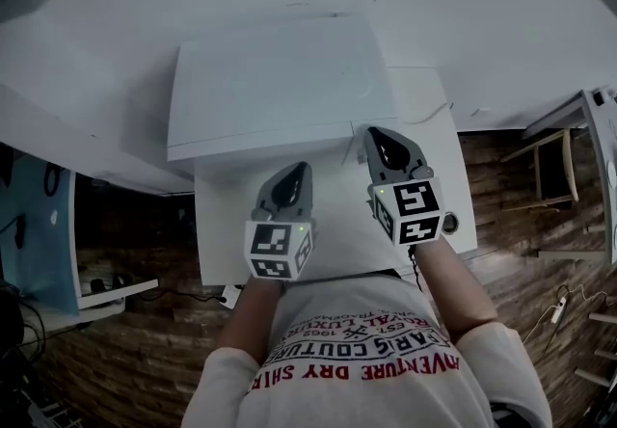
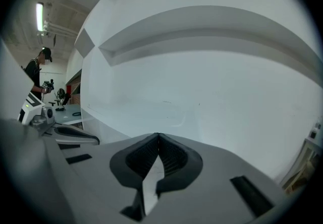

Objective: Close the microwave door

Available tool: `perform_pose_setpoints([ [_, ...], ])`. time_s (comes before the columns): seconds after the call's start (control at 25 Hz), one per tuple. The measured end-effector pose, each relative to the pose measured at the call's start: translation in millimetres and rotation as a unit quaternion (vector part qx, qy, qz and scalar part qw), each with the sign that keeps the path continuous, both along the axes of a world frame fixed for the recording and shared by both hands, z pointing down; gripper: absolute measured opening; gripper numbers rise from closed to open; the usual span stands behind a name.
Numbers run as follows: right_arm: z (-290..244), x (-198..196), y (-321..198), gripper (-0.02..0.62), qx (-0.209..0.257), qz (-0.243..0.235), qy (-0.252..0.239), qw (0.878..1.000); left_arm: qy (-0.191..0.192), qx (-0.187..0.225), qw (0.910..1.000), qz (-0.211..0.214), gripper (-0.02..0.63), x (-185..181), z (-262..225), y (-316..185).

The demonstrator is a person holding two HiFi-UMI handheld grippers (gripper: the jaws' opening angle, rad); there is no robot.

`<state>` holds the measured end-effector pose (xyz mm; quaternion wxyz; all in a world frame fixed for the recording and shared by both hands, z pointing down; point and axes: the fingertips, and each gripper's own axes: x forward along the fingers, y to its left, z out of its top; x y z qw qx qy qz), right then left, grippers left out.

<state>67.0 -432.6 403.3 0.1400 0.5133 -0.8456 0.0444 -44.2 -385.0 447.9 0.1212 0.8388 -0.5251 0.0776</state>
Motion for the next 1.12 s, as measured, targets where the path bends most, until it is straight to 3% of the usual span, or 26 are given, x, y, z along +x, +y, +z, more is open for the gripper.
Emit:
perform_pose_setpoints([
  [0.48,2.7,-22.7,73.9,0.012,0.021,0.022,-0.088,0.996,0.003,0.1,0.9944,0.036,-0.005,-3.1,-75.7,42.4],
  [0.8,22.2,-25.2,96.5,0.012,0.024,0.03,-0.095,0.995,0.02,0.071,0.997,0.022,-0.005,-22.5,-52.7,56.3],
  [1.12,27.5,-37.7,101.8,0.011,0.016,0.002,-0.079,0.997,0.022,0.074,0.9969,0.015,-0.005,-27.8,-54.0,61.3],
])
